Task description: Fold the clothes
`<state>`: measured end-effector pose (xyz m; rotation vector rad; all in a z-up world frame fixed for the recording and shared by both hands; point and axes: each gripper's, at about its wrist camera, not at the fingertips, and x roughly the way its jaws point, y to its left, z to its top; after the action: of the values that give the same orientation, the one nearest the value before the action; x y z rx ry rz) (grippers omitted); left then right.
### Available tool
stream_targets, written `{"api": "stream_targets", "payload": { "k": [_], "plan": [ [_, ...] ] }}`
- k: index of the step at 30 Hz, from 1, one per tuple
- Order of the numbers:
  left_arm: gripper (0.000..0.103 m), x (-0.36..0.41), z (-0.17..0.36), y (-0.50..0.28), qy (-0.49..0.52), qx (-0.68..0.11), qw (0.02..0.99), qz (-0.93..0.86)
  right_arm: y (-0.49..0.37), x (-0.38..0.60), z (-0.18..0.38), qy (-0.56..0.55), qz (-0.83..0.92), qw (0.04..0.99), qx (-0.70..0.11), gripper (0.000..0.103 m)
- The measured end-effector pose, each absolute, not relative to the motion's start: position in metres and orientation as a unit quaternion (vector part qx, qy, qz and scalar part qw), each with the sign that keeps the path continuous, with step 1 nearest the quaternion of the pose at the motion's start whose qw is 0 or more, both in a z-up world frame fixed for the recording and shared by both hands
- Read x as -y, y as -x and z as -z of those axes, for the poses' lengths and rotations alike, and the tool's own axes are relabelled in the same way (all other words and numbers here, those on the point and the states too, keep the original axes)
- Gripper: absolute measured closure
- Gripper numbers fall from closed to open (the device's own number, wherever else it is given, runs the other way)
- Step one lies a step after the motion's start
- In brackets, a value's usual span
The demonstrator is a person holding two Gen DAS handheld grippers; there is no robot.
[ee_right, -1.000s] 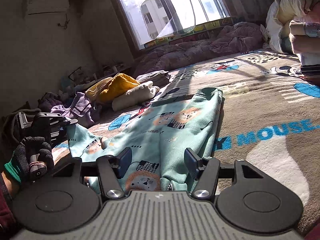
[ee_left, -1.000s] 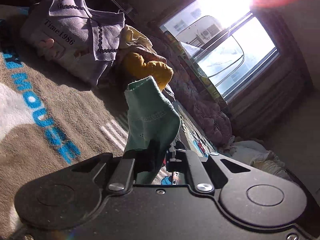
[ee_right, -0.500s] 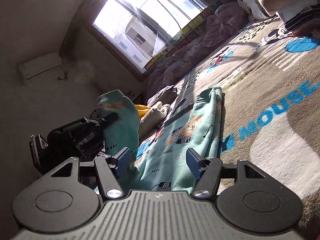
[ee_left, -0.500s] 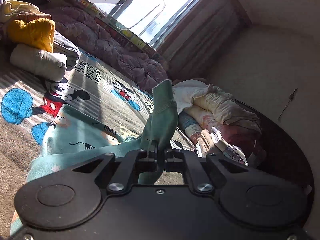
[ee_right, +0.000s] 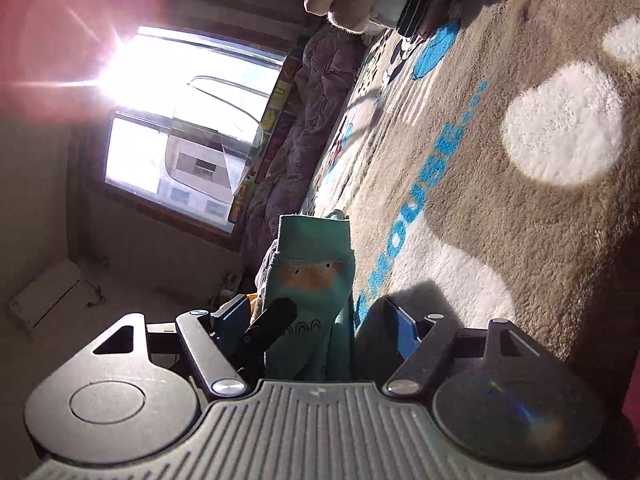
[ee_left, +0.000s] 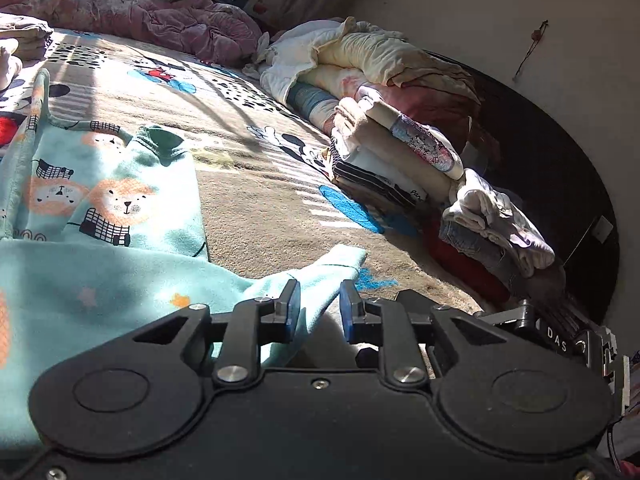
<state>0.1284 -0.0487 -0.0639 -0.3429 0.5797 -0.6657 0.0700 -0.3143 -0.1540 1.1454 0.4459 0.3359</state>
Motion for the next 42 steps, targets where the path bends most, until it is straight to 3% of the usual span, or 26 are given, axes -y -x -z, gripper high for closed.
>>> {"api": "stream_targets", "payload": {
  "k": [3,9,11,13,15,19,23,26,28,29,30,31,32,35,42],
  "plan": [
    [0.059,0.006,0.045,-0.118,0.185,-0.235,0.905,0.302,-0.077,0.305,0.157,-0.521,-0.166,0.806,-0.226,0.030],
    [0.058,-0.120,0.042,-0.106,0.252,-0.189,0.936,0.157,-0.094,0.283,0.154,-0.482,-0.182,0.820,-0.249,0.029],
    [0.052,-0.147,0.049,-0.098,0.260,-0.190,0.940,0.116,-0.099,0.274,0.149,-0.461,-0.184,0.827,-0.265,0.030],
    [0.041,-0.160,0.053,-0.093,0.258,-0.202,0.939,0.103,-0.095,0.268,0.142,-0.444,-0.161,0.834,-0.286,0.038],
    [0.036,-0.168,0.059,-0.091,0.260,-0.239,0.930,0.103,-0.091,0.266,0.144,-0.470,-0.159,0.814,-0.303,0.038],
    [0.002,-0.163,0.070,-0.094,0.245,-0.293,0.919,0.096,-0.086,0.258,0.149,-0.515,-0.152,0.780,-0.321,0.036],
    [0.001,-0.155,0.071,-0.091,0.220,-0.304,0.921,0.103,-0.091,0.252,0.149,-0.533,-0.132,0.775,-0.313,0.032],
    [0.009,-0.156,0.068,-0.090,0.231,-0.291,0.920,0.128,-0.102,0.249,0.150,-0.540,-0.114,0.780,-0.295,0.036],
    [0.043,-0.155,0.067,-0.092,0.230,-0.297,0.916,0.141,-0.106,0.250,0.155,-0.545,-0.097,0.781,-0.289,0.046],
    [0.051,-0.151,0.068,-0.093,0.215,-0.304,0.917,0.143,-0.108,0.250,0.157,-0.548,-0.088,0.781,-0.286,0.056],
    [0.066,-0.146,0.069,-0.094,0.199,-0.312,0.918,0.143,-0.109,0.250,0.161,-0.549,-0.084,0.783,-0.281,0.061],
    [0.071,-0.142,0.071,-0.095,0.187,-0.319,0.918,0.144,-0.111,0.250,0.163,-0.549,-0.082,0.784,-0.277,0.073],
    [0.074,-0.137,0.073,-0.096,0.178,-0.324,0.917,0.147,-0.113,0.251,0.164,-0.543,-0.084,0.789,-0.274,0.084],
    [0.081,-0.125,0.078,-0.096,0.159,-0.334,0.914,0.165,-0.120,0.254,0.164,-0.525,-0.095,0.804,-0.262,0.096],
    [0.082,-0.095,0.082,-0.097,0.127,-0.343,0.906,0.212,-0.128,0.276,0.128,-0.494,-0.125,0.838,-0.197,0.096]
  ]
}}
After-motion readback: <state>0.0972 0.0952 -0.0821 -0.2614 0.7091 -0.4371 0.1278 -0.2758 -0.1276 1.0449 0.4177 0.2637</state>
